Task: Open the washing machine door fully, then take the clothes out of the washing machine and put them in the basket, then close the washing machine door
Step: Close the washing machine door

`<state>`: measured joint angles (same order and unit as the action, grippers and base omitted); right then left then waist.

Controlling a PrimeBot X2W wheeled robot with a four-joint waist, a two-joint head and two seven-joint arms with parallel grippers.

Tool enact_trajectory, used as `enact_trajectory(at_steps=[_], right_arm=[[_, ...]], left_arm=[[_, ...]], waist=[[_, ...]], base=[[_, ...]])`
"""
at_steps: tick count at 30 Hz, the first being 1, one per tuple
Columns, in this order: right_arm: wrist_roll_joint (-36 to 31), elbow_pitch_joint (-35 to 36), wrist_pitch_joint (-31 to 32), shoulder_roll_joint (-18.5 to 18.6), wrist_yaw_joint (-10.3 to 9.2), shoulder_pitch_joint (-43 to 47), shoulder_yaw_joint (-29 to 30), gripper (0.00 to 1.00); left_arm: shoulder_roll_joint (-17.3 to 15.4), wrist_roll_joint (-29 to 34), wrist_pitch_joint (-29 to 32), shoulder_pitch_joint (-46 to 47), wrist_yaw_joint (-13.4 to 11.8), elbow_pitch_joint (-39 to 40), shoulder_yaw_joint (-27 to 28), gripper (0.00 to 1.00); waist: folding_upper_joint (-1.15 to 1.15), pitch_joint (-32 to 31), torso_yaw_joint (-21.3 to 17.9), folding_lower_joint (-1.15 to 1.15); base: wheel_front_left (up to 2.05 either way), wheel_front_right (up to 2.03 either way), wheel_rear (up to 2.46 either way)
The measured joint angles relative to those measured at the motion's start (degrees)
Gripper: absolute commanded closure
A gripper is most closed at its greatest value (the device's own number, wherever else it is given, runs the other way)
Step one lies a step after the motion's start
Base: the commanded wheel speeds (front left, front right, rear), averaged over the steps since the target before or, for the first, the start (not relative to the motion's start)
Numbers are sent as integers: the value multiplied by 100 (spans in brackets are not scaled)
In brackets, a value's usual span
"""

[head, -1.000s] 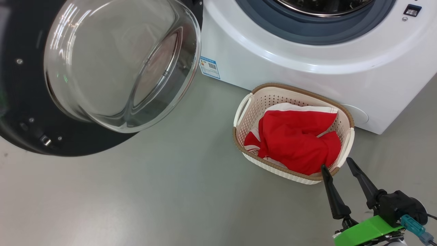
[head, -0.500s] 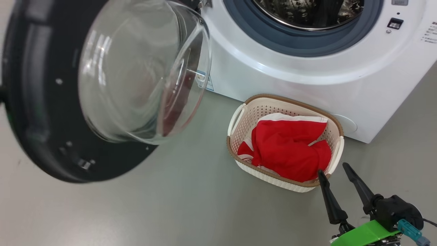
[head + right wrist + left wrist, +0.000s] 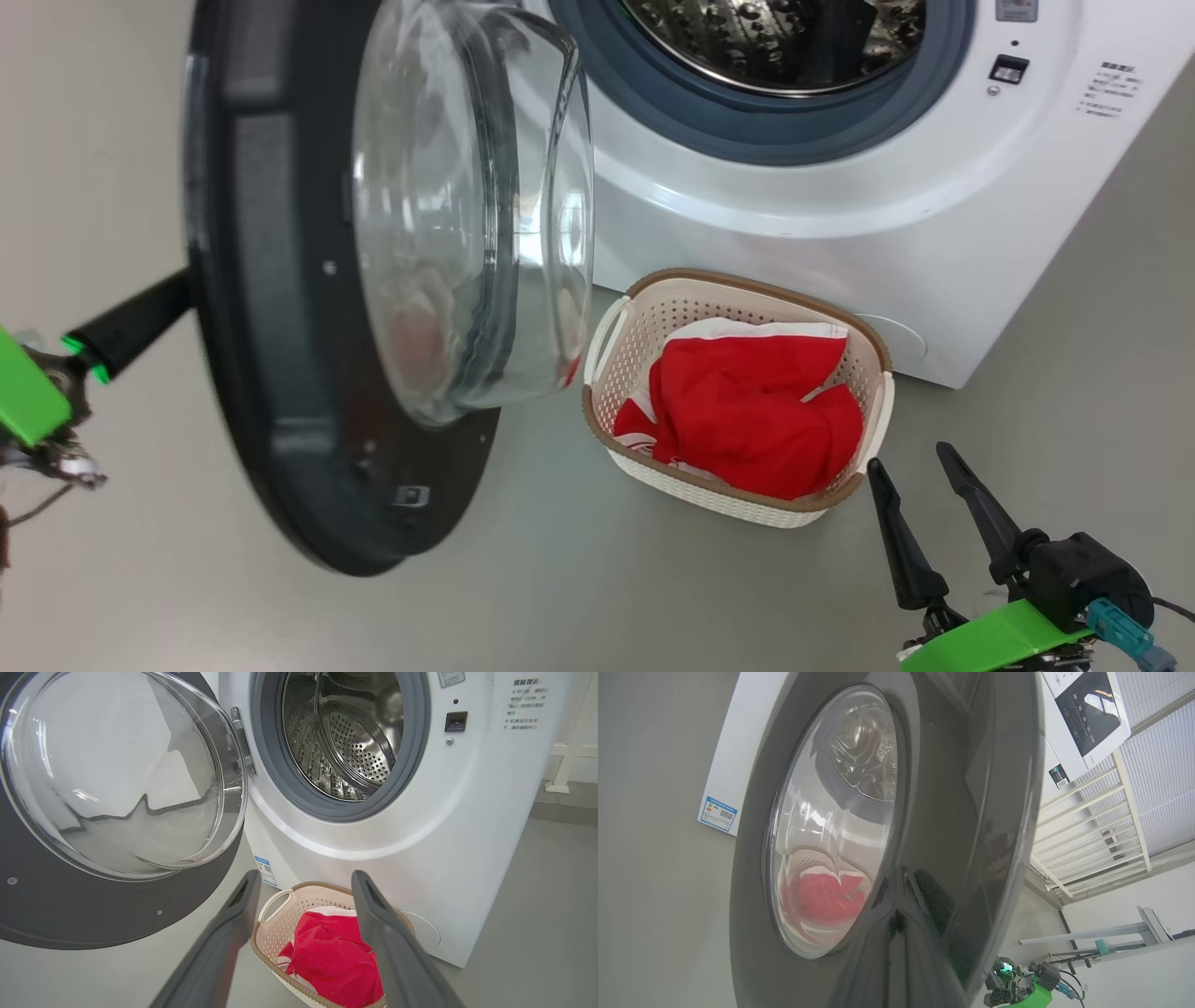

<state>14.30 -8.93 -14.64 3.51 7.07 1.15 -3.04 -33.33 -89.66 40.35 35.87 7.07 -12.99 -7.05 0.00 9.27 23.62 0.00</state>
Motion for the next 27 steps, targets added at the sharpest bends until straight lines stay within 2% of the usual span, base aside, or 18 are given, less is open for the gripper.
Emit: enact_trajectory(at_steps=[9,13,22,27], right_arm=[[0,23,0,-26,0,-1,22,0],[0,36,0,-32,0,-1,25,0],[0,53,0,-49,0,-5,51,0],[0,53,0,-52,0,-9,51,0]], left_arm=[[171,2,37,-177,0,936,-136,100],[243,154,-127,-183,0,1189,-302,100],[634,230,-603,4,1,1443,-631,100],[666,241,-849,90,1,1413,-678,100]], waist=[[0,21,-298,0],[0,35,-447,0],[0,92,-732,0],[0,124,-819,0]], base=[[0,0,0],[0,0,0],[0,0,0],[0,0,0]])
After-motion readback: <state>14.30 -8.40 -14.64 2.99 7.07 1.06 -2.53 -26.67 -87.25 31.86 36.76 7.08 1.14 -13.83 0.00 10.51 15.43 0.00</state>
